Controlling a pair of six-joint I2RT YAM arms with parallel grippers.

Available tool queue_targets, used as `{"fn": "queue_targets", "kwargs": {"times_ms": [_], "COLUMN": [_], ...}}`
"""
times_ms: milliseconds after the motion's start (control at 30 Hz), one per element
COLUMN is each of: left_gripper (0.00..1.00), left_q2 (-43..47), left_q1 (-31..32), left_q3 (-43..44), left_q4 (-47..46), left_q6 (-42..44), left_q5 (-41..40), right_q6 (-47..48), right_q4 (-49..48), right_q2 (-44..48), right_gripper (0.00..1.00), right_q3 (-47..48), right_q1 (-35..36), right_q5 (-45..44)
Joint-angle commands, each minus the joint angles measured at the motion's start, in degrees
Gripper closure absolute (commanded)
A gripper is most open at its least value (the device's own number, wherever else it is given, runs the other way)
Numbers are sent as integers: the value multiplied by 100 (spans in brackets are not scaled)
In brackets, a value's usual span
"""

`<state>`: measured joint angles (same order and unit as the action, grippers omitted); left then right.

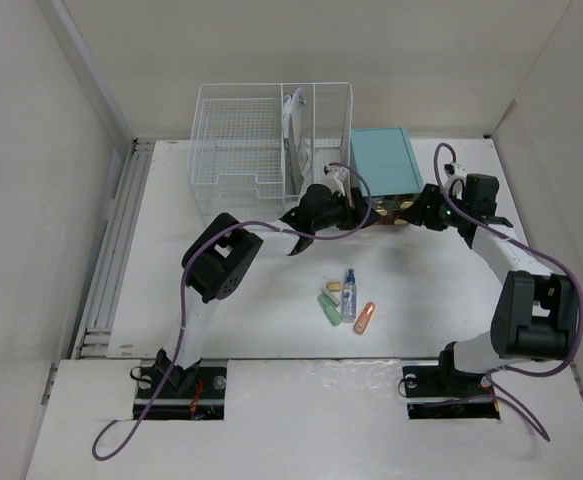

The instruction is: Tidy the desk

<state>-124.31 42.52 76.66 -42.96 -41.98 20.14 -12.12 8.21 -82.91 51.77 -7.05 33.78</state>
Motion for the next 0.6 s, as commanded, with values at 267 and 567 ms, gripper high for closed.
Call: {"fn": "queue_targets", "kwargs": {"times_ms": [267, 567], "left_gripper": [38, 38], "left_q2": [-76, 29], "left_q1": [-262, -262], "left_q3": [481, 376], "left_q4": [-687, -767], "left_q6": [-469, -636], "left_q5": [-757, -1179], "right_q6": [-607, -783], "right_q4": [-987, -1181], "right_q2": [-383, -656], "right_gripper": [44, 44], "right_q3": [325, 439], "right_q1": [2, -50], "right_q5": [226, -2]}}
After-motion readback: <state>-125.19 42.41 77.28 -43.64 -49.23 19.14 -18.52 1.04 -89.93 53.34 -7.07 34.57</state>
